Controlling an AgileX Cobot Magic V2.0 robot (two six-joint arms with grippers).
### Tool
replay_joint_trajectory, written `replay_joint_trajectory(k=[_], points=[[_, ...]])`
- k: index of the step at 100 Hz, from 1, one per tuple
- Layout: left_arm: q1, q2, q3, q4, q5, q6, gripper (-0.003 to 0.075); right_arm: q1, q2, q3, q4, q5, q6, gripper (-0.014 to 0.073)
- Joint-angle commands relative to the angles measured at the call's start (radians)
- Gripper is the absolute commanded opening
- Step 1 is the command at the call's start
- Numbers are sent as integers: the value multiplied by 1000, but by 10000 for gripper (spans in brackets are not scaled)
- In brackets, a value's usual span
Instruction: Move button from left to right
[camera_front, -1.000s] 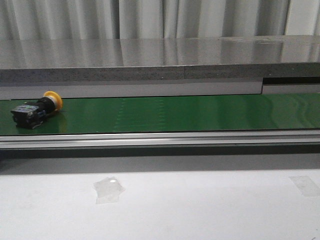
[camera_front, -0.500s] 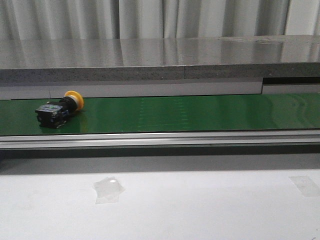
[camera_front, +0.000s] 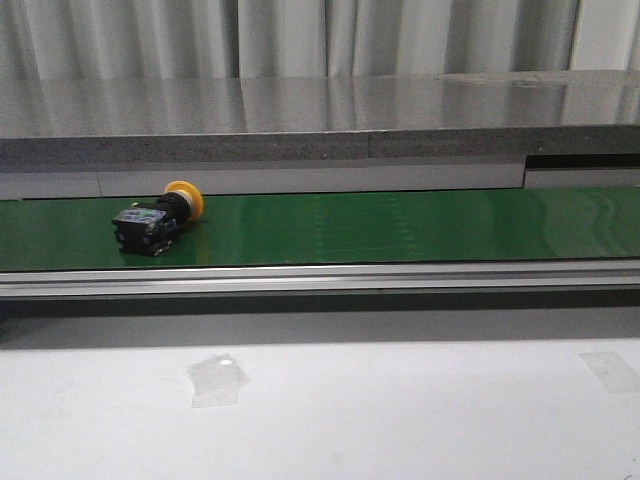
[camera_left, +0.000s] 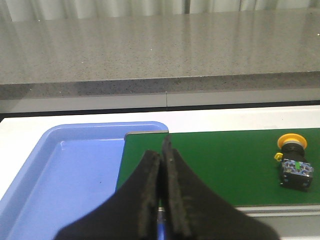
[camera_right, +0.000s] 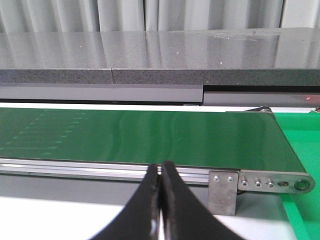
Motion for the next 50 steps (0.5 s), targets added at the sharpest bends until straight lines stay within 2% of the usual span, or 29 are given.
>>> replay_joint_trajectory(k=[1, 50], points=[[-7, 5, -27, -23, -68, -1, -20, -5, -17, -16, -7, -83, -3, -101], [-7, 5, -27, -23, -68, -1, -20, -5, -17, -20, -7, -110, -3, -101]])
